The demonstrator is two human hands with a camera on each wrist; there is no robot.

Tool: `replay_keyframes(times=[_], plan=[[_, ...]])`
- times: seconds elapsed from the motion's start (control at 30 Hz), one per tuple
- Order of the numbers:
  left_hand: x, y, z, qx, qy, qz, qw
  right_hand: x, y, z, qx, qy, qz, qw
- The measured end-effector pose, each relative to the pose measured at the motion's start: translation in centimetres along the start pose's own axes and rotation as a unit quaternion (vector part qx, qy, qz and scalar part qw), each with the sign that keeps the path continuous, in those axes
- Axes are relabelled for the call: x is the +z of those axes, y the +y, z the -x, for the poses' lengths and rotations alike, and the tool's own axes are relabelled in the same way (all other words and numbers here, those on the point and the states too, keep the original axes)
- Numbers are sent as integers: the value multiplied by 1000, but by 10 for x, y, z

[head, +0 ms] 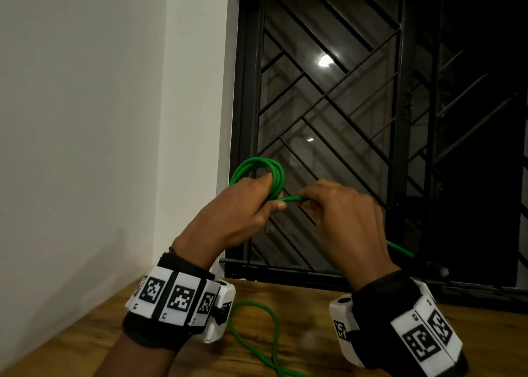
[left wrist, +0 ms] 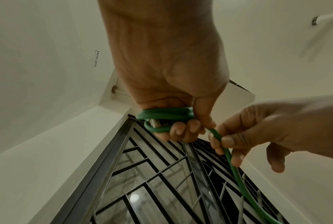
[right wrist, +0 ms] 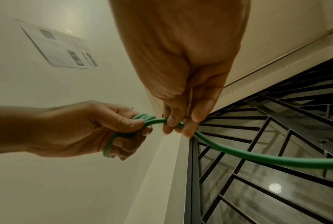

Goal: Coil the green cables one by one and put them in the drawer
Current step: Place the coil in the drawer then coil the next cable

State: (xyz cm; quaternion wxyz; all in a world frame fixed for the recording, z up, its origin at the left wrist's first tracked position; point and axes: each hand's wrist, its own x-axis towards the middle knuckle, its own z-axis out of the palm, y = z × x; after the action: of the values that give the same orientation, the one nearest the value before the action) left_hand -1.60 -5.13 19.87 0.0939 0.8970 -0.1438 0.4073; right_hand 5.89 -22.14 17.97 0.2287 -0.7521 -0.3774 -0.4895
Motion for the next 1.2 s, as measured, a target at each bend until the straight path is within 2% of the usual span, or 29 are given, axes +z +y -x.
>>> replay_keyframes(times=[0.1,0.17,0.27,0.37,0.47,0.6,0.87,1.0,1.2], plan=[[4,-6,-1,-3,9,108,994,-6,-3,0,1,18,-3,1000],[5,-9,-1,-20,6,199,980,-9,-6,-2,1,21,10,1000],[2,-9,0,-43,-23,293,955,-11,-9,-3,-4,28,11,1000],[-2,-5,3,-37,-72,370,926,-12,-10,-4,-12,65,-24,998],[-6,-1,3,-23,-101,403,909,-9,-9,-6,-29,96,-97,990],[-7,0,3,-19,-96,413,905,-9,-5,-8,-37,119,-179,976],[-4,0,3,-28,-83,438,895,-8,-5,-10,-40,120,-233,964],[-6,0,3,-25,-106,487,867,-11,-4,-10,-39,107,-267,957],[-12,3,5,-15,-114,603,790,-16,-6,-10,-20,105,-369,923]])
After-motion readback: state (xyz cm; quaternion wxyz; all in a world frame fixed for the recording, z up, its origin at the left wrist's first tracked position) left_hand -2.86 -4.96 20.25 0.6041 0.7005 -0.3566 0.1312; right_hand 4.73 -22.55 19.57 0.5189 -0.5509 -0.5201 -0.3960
